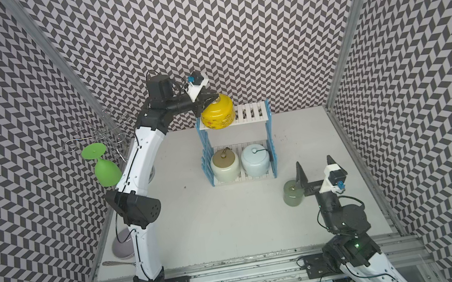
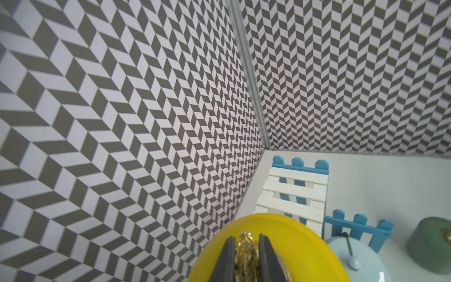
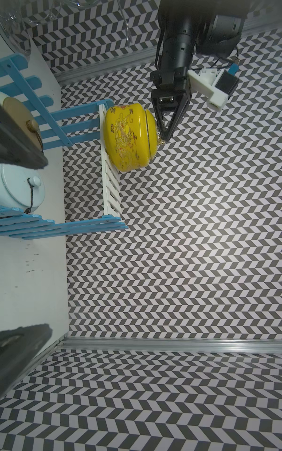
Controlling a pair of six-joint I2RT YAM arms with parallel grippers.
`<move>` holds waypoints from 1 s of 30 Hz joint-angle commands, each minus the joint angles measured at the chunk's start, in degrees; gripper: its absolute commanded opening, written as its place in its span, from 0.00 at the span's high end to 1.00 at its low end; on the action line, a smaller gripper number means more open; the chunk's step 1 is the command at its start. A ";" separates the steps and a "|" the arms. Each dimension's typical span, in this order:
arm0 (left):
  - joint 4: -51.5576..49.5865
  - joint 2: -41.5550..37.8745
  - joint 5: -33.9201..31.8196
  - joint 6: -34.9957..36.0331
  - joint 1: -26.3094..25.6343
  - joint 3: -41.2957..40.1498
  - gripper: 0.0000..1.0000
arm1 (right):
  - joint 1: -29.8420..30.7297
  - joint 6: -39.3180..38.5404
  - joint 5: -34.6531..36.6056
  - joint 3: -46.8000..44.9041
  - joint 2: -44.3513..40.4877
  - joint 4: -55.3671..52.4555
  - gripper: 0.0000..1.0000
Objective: Remove the tea canisters from the shelf
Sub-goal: Pick up the tea canister from the shelf.
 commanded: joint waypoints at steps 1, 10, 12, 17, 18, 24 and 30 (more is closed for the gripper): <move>-4.33 -0.92 -1.02 1.99 -1.18 0.29 1.00 | 0.27 -0.65 0.49 -0.58 -0.83 1.97 0.00; 2.37 -3.99 -2.48 0.38 -1.38 0.18 1.00 | 0.32 -0.96 1.01 -0.68 -0.73 2.13 0.00; 4.92 -5.61 -3.33 -0.46 -1.70 -0.21 1.00 | 0.27 -0.95 0.41 -0.68 -0.84 2.38 0.01; 12.68 -11.25 -4.51 -2.30 -2.44 -7.18 1.00 | 0.26 -1.14 1.20 -0.76 -1.02 2.25 0.00; 13.65 -12.02 -4.92 -2.11 -2.57 -8.05 1.00 | 0.30 -1.13 0.91 -0.77 -1.19 2.46 0.00; 19.39 -15.80 -6.12 -5.00 -3.15 -11.49 1.00 | 0.24 -1.31 1.23 -0.77 -1.68 2.38 0.00; 24.90 -20.83 -7.66 -4.99 -4.69 -17.64 1.00 | 0.31 -1.21 1.17 -0.86 -2.09 2.19 0.00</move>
